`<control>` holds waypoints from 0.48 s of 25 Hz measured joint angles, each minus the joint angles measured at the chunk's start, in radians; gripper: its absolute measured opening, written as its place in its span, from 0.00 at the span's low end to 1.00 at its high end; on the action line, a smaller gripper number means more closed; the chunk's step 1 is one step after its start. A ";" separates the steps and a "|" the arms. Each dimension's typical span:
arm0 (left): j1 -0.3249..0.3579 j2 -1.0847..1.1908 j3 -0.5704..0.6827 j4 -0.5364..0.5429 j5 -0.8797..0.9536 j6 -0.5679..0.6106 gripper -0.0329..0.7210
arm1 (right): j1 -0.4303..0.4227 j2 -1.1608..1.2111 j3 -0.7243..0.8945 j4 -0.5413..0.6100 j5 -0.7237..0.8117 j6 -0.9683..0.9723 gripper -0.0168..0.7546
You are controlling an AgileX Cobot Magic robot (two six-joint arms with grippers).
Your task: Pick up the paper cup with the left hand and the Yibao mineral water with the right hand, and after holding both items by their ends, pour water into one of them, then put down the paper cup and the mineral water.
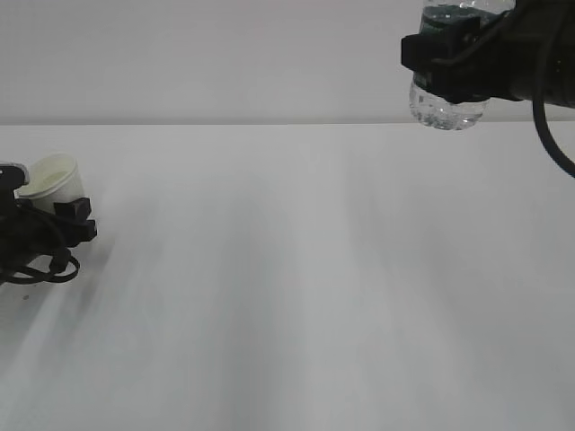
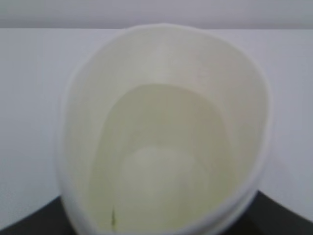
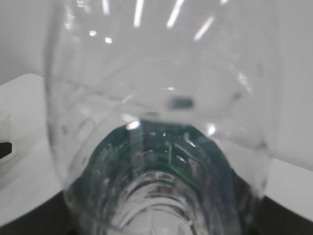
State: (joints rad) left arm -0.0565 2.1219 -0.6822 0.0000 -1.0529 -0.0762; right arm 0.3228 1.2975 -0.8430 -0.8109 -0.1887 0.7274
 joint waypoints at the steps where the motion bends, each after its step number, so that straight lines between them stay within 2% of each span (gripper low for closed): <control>1: 0.000 0.007 0.000 0.000 -0.013 0.000 0.57 | 0.000 0.000 0.000 0.000 0.000 0.000 0.55; 12: 0.000 0.057 0.000 0.000 -0.044 0.000 0.57 | 0.000 0.000 0.000 0.000 0.000 0.000 0.55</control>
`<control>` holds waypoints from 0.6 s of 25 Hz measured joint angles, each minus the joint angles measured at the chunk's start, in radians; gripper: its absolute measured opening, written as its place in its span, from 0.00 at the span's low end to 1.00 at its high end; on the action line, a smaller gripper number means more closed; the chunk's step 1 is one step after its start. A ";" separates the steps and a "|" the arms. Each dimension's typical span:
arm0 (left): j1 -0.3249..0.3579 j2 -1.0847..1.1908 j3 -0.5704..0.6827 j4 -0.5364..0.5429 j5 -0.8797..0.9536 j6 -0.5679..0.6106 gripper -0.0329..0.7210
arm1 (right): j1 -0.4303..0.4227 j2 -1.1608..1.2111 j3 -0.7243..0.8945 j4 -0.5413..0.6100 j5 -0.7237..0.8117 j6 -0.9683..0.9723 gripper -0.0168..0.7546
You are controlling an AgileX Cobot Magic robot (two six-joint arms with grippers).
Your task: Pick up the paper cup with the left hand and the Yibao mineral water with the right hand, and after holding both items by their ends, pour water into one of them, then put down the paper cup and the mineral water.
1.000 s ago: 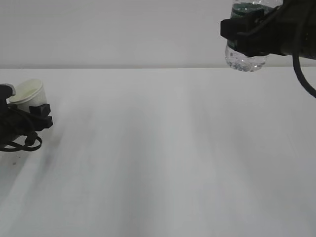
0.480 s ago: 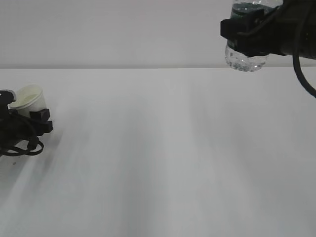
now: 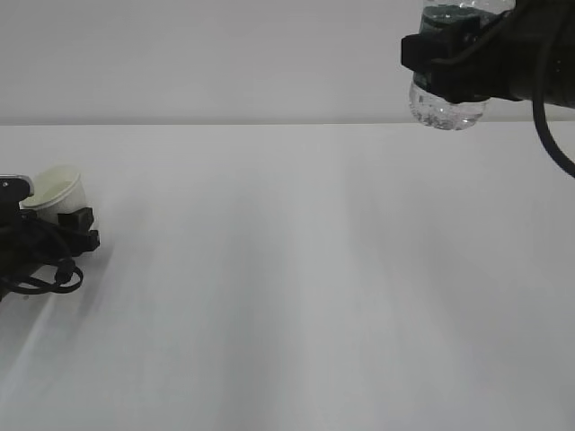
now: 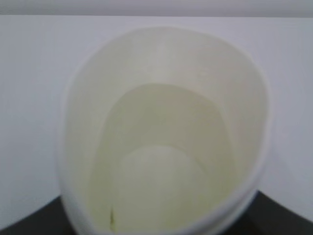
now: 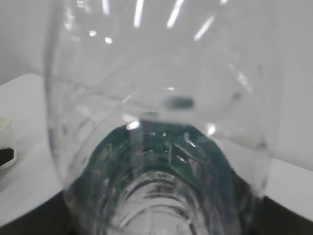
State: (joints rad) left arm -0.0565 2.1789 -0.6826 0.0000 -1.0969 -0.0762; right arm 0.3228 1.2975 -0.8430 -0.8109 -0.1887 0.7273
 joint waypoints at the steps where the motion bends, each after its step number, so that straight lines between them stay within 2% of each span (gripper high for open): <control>1: 0.000 0.006 -0.002 0.000 -0.006 0.000 0.57 | 0.000 0.000 0.000 0.000 0.000 0.000 0.55; 15: 0.000 0.026 -0.002 0.000 -0.023 0.000 0.57 | 0.000 0.000 0.000 -0.008 0.000 0.000 0.55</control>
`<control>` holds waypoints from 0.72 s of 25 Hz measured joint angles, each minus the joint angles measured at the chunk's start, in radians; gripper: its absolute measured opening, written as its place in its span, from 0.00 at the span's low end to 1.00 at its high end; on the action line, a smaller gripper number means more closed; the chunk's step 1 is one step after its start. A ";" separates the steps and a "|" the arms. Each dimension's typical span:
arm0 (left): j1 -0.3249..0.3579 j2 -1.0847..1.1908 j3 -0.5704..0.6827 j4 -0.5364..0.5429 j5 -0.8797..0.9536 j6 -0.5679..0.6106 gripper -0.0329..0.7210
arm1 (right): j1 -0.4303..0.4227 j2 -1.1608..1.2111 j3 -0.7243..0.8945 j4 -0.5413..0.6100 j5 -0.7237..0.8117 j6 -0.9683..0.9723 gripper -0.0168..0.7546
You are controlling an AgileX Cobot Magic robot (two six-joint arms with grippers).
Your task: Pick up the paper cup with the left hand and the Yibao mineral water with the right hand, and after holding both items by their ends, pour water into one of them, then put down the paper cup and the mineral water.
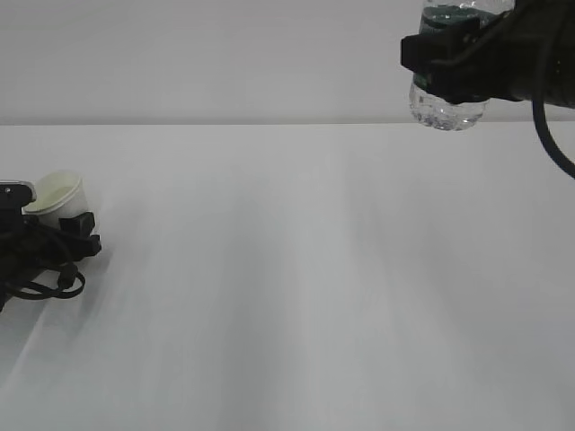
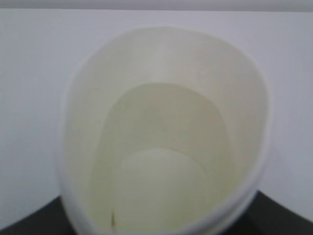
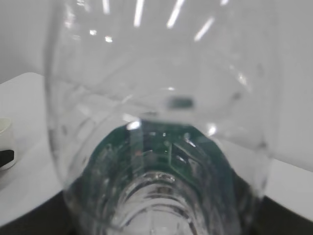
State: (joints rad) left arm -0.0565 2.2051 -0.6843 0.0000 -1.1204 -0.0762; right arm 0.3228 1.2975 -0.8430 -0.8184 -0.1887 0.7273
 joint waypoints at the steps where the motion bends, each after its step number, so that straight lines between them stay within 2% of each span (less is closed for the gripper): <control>1: 0.000 0.000 0.000 0.000 0.000 0.000 0.57 | 0.000 0.000 0.000 0.000 0.000 0.000 0.55; 6: 0.000 0.000 0.000 0.000 0.000 0.000 0.59 | 0.000 0.000 0.000 -0.001 0.000 0.000 0.55; 18: 0.000 0.000 0.000 0.000 -0.008 0.000 0.72 | 0.000 0.000 0.000 -0.003 0.000 0.002 0.55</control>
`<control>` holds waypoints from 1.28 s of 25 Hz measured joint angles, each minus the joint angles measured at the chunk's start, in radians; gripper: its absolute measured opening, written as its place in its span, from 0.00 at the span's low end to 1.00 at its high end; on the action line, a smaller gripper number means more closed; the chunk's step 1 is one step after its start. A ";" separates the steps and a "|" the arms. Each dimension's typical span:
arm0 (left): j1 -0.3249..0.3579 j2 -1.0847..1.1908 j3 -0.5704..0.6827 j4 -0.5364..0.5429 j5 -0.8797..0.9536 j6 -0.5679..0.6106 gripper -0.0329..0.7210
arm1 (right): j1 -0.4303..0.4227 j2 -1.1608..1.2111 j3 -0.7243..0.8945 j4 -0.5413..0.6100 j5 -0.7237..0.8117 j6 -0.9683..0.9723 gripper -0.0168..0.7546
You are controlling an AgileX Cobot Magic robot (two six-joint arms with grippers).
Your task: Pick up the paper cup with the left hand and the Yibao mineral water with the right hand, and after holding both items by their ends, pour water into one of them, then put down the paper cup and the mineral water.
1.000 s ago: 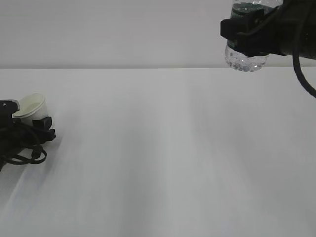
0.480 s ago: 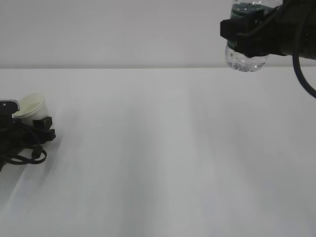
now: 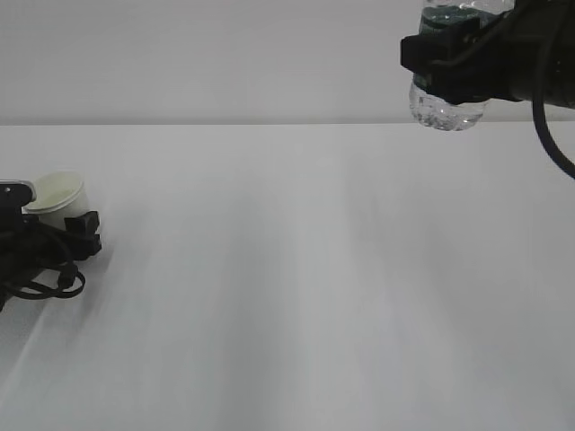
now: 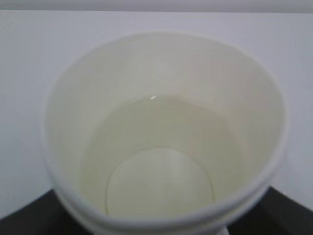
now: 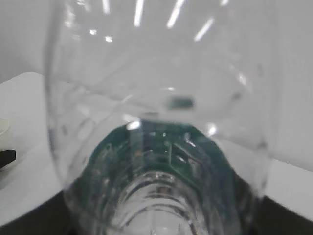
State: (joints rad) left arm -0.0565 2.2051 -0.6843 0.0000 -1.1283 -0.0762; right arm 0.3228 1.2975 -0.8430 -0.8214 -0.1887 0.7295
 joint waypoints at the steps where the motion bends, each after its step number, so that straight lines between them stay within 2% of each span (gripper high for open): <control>1: 0.000 0.000 0.000 0.000 -0.003 0.000 0.72 | 0.000 0.000 0.000 0.000 0.000 0.000 0.55; 13: 0.000 0.000 0.000 -0.007 -0.012 0.000 0.73 | 0.000 0.000 0.000 -0.008 0.000 0.000 0.55; 21: 0.000 -0.027 0.064 -0.045 -0.018 0.000 0.73 | 0.000 0.000 0.000 -0.008 0.000 0.004 0.55; 32: 0.000 -0.035 0.071 -0.046 -0.016 0.000 0.73 | 0.000 0.000 0.000 -0.017 0.000 0.017 0.55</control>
State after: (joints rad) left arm -0.0565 2.1699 -0.6136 -0.0461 -1.1442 -0.0762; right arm 0.3228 1.2975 -0.8430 -0.8388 -0.1887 0.7465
